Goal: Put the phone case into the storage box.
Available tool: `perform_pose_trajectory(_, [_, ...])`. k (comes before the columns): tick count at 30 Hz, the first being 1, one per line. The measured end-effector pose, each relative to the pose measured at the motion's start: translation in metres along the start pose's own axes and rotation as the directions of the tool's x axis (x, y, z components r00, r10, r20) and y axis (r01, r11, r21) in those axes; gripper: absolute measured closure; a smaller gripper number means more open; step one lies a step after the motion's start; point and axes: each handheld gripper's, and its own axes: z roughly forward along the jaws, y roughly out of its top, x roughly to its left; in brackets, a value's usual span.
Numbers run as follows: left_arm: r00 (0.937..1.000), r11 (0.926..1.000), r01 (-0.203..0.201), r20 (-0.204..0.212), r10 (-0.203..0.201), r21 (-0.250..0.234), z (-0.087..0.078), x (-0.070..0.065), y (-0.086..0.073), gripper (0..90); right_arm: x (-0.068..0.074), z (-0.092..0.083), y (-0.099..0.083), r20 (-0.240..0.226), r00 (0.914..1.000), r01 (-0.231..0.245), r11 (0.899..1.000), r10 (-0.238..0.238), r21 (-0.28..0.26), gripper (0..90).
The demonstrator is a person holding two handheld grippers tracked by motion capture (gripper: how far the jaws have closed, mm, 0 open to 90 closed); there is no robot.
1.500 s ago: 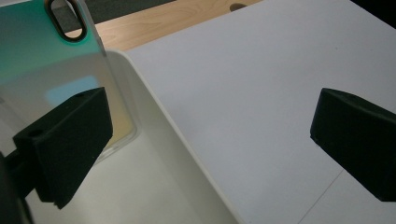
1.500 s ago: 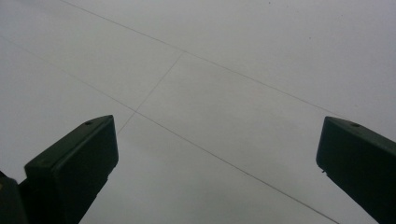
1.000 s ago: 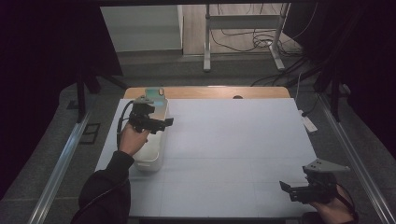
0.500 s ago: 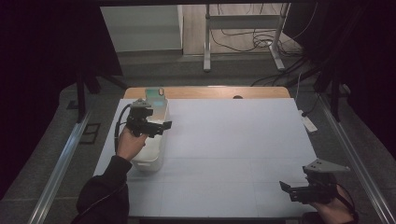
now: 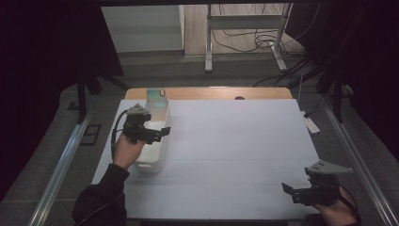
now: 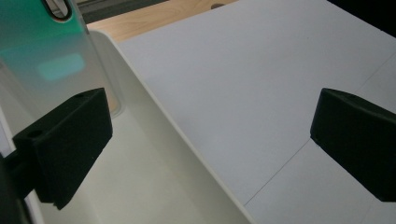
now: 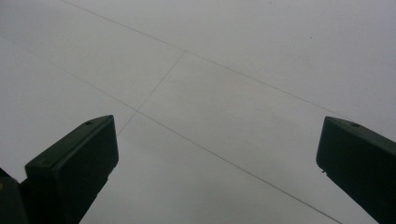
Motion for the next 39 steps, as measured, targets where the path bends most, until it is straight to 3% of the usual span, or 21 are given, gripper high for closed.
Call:
perform_pose_trajectory(22, [0.9998,0.9998,-0.021,0.002,0.021,-0.006,-0.014,-0.017,-0.015,0.0,0.001,0.0,0.0,-0.004,1.0,0.007,1.0,-0.007,0.002,0.0])
perform_pose_trajectory(39, [0.9996,0.9993,-0.029,-0.006,0.029,-0.025,-0.034,-0.03,-0.03,0.0,0.001,0.0,0.0,-0.003,1.0,0.007,1.0,-0.007,0.004,0.0])
